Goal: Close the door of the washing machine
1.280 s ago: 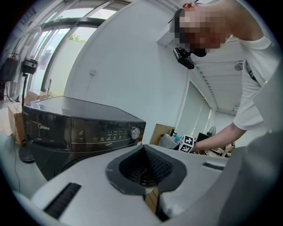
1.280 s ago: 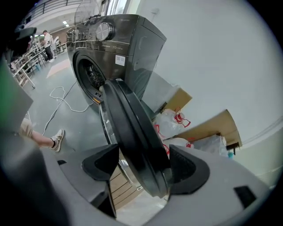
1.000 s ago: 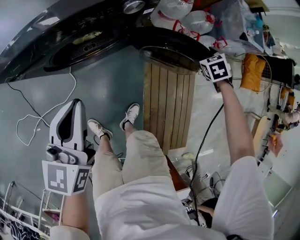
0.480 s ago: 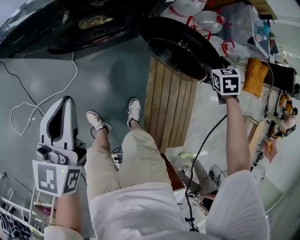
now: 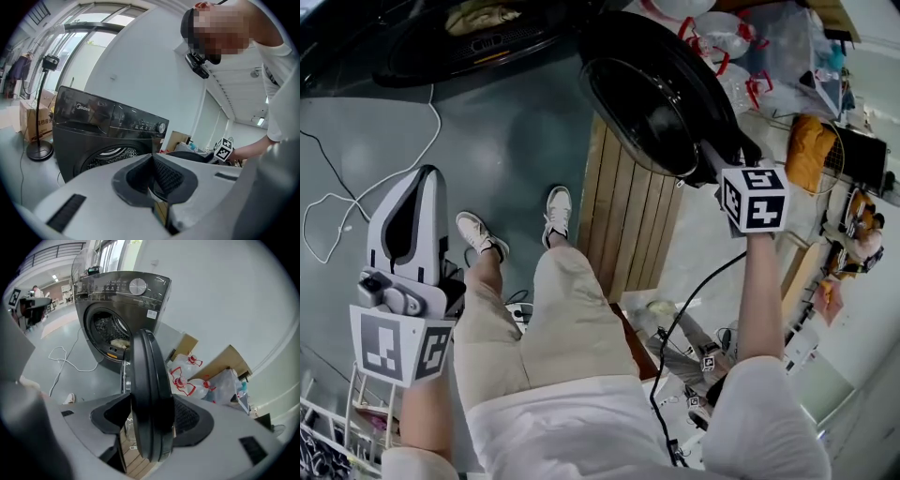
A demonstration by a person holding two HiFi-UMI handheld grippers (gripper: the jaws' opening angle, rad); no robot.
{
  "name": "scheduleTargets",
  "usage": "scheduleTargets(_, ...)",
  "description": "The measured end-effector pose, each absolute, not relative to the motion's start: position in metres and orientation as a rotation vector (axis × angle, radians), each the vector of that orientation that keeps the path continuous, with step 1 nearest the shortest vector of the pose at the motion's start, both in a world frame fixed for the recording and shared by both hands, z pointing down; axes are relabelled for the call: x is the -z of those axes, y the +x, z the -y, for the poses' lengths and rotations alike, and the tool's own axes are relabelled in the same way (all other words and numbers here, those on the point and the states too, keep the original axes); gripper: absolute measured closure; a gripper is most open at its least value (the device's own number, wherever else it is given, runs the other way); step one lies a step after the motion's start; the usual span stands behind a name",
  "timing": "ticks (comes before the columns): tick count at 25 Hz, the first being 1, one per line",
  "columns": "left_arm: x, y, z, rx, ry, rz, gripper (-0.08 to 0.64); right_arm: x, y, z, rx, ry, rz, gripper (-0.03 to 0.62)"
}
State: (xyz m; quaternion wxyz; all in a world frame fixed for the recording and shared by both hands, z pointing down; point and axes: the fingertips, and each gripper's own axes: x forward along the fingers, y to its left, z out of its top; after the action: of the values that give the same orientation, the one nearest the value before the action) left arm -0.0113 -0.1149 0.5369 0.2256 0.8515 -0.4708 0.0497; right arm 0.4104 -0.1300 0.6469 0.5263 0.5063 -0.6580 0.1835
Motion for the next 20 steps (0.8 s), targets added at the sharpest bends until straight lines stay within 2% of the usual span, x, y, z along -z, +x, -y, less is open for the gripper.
scheduleTargets(7, -0.573, -0.014, 0.098, -0.097, 2.294, 1.328, 0.555, -0.659, 0.366, 0.1, -0.595, 1.186, 1.701, 0.354)
scheduleTargets(16, -0.58, -0.036, 0.103, -0.012, 2.248, 1.412, 0.555, -0.657, 0.297, 0.083, -0.74, 1.221, 1.805, 0.351)
scheduleTargets(20, -0.588, -0.048, 0.099, 0.003, 2.222, 1.429, 0.555, -0.66, 0.265, 0.078, -0.817, 1.211, 1.845, 0.329)
